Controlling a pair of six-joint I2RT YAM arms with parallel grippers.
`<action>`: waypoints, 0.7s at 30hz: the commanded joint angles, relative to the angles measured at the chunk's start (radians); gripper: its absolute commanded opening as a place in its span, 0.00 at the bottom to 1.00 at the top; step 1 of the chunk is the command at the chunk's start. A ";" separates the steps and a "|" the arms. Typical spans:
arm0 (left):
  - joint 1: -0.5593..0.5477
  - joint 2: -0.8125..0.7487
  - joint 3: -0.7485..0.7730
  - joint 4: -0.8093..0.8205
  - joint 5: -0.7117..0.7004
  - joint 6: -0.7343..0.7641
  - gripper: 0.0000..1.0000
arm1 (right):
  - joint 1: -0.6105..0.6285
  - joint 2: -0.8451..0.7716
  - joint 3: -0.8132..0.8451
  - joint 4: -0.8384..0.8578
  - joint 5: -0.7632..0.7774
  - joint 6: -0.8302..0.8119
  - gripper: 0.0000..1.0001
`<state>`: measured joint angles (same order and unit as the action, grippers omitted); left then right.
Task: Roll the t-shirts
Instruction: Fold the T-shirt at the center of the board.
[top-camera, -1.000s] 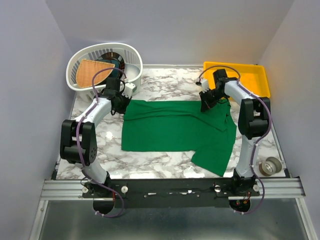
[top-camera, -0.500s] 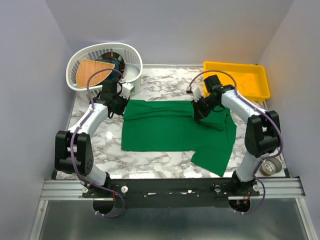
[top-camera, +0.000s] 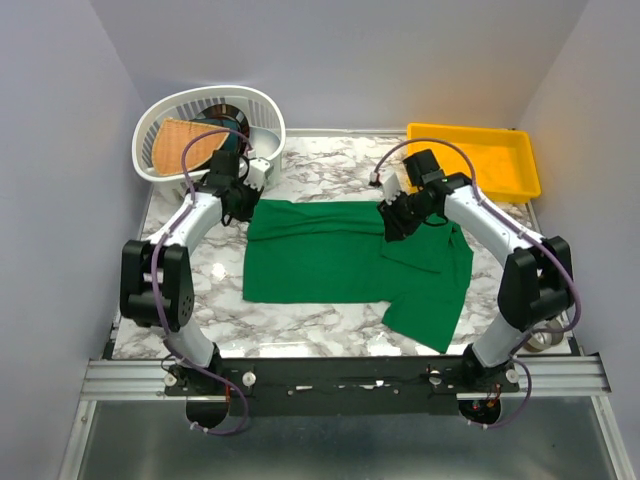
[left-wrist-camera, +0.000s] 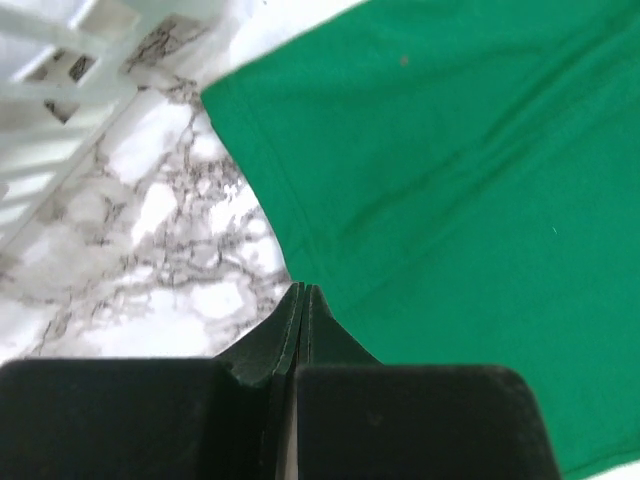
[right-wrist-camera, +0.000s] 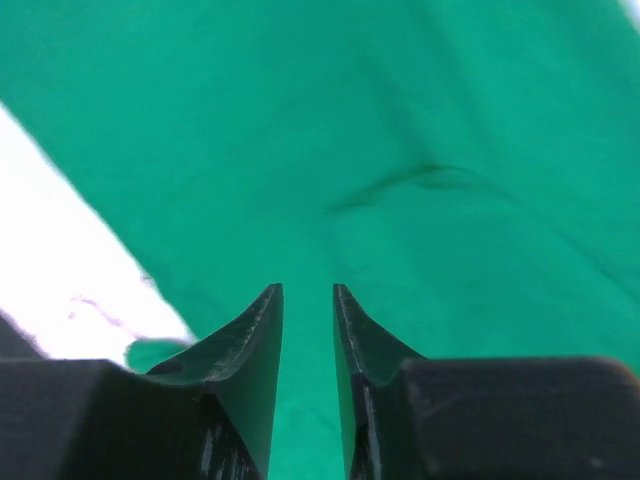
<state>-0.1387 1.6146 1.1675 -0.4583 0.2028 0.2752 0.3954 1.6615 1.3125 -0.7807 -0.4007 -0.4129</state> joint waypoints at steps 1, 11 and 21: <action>-0.002 0.137 0.095 -0.022 0.001 -0.011 0.04 | -0.113 0.081 0.062 0.035 0.065 -0.058 0.33; -0.053 0.307 0.218 -0.028 -0.078 0.059 0.01 | -0.289 0.202 0.090 0.159 0.178 -0.182 0.18; -0.053 0.329 0.133 -0.014 -0.147 0.124 0.00 | -0.302 0.230 -0.021 0.213 0.287 -0.260 0.10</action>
<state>-0.1928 1.9308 1.3388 -0.4728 0.1123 0.3531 0.1005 1.8671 1.3472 -0.5941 -0.1864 -0.6231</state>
